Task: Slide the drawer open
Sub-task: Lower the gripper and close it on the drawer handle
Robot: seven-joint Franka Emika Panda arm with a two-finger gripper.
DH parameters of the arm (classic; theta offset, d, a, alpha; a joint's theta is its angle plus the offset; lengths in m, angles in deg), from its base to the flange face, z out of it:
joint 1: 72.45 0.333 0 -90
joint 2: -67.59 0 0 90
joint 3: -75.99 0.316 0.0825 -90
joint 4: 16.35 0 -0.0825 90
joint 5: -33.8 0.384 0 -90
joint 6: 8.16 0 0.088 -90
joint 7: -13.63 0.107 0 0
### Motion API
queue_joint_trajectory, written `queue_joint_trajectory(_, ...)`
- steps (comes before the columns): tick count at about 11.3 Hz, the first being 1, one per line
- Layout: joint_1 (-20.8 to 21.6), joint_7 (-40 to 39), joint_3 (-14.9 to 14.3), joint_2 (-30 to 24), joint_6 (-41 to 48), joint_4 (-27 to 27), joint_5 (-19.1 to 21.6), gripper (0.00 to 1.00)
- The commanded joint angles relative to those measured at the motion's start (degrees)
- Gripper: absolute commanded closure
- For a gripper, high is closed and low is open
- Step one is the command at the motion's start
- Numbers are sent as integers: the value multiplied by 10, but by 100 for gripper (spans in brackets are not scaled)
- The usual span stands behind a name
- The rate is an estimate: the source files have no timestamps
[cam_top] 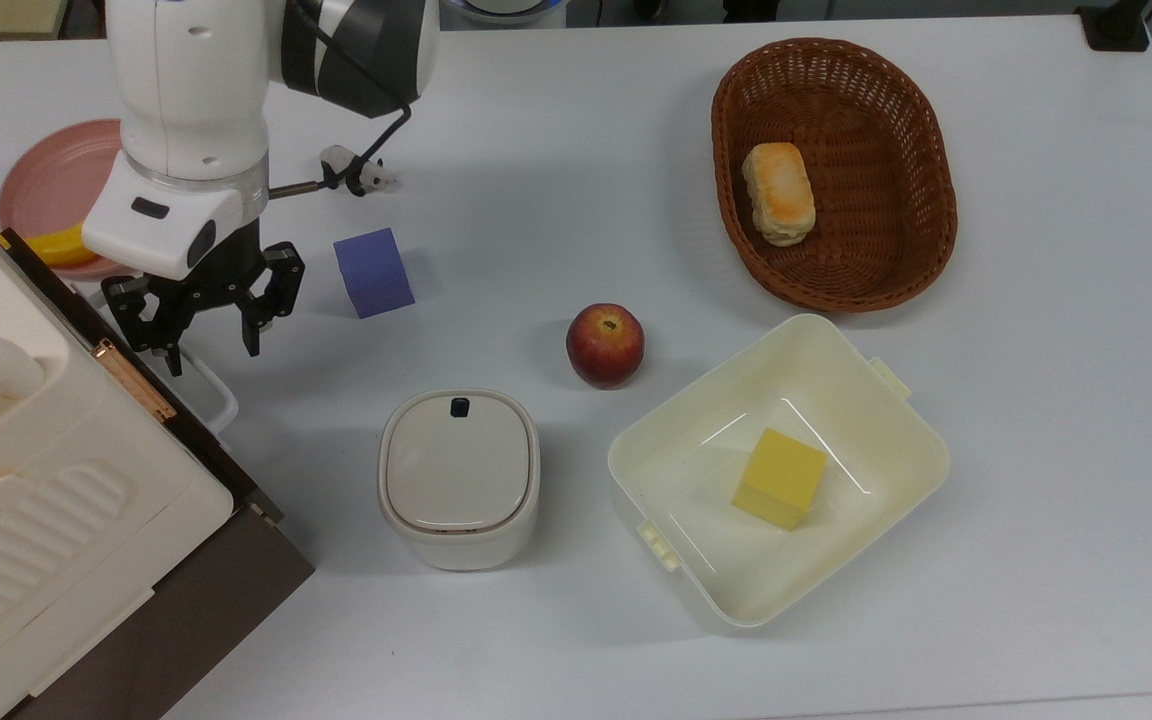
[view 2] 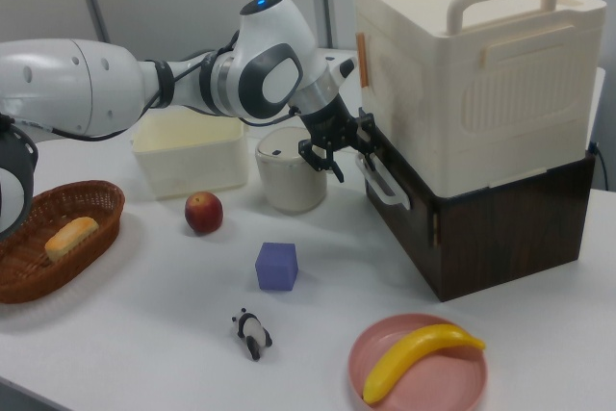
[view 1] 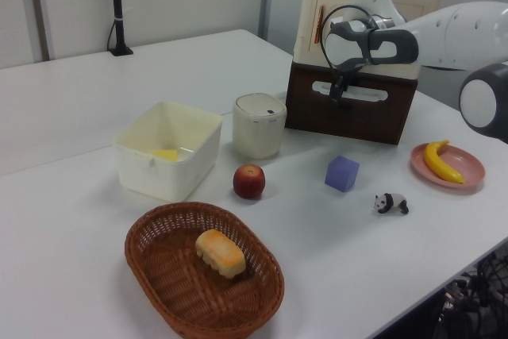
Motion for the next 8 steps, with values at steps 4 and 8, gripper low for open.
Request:
queue_joint_trajectory(4,3,-5,-6,3,-6,0,-5,64)
queue_joint_trajectory(8,3,-5,-6,3,-6,0,-5,76)
